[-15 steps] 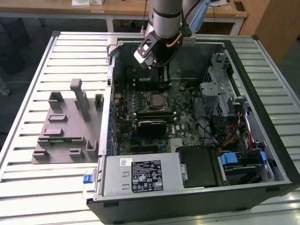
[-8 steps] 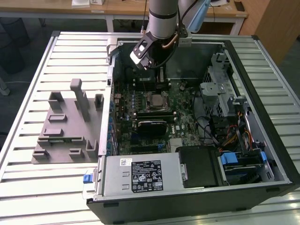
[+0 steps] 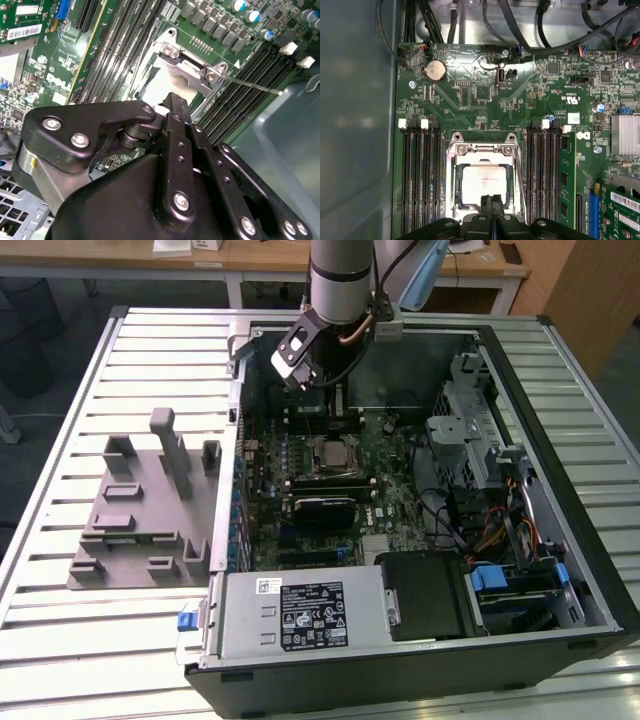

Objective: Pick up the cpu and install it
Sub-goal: 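Close the cpu cover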

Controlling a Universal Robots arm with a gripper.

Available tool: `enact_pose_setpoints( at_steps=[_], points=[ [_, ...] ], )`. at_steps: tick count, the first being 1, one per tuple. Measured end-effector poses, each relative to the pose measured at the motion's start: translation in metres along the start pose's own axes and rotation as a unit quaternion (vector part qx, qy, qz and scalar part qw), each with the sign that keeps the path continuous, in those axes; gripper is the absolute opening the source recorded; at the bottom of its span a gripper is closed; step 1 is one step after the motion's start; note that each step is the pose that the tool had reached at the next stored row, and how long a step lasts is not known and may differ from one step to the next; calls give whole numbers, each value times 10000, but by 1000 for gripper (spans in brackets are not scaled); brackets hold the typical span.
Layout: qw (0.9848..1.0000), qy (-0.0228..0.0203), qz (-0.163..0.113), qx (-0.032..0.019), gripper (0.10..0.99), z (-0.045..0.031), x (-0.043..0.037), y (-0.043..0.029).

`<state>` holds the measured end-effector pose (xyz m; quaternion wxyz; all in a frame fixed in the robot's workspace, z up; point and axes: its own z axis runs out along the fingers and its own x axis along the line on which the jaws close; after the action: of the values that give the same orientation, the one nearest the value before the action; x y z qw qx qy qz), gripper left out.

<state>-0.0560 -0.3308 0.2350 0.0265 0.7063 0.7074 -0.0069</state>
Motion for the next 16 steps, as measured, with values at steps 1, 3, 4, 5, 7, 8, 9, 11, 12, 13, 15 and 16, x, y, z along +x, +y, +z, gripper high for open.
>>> enact_pose_setpoints(
  at_steps=[1, 3, 4, 5, 7, 8, 9, 11, 12, 13, 15, 16],
  points=[
    [10000, 0, 0, 0, 106, 0, 0, -1],
    [10000, -1, -1, 0, 106, 0, 0, -1],
    [10000, 0, -1, 0, 106, 0, 0, -2],
    [10000, 0, -7, 0, 106, 0, 0, -2],
    [10000, 1, -63, -2, 106, 2, 0, -3],
    [9999, 2, -115, -5, 106, 3, 0, -3],
    [9998, 4, -178, -8, 106, 4, 0, -3],
    [9995, 8, -308, -14, 106, 6, 0, -3],
    [9993, 10, -360, -17, 106, 7, 0, -2],
    [9992, 11, -405, -19, 106, 8, 1, -2],
    [9988, 13, -493, -23, 106, 7, 0, -3],
    [9986, 15, -534, -25, 106, 8, 0, -2]
  ],
)
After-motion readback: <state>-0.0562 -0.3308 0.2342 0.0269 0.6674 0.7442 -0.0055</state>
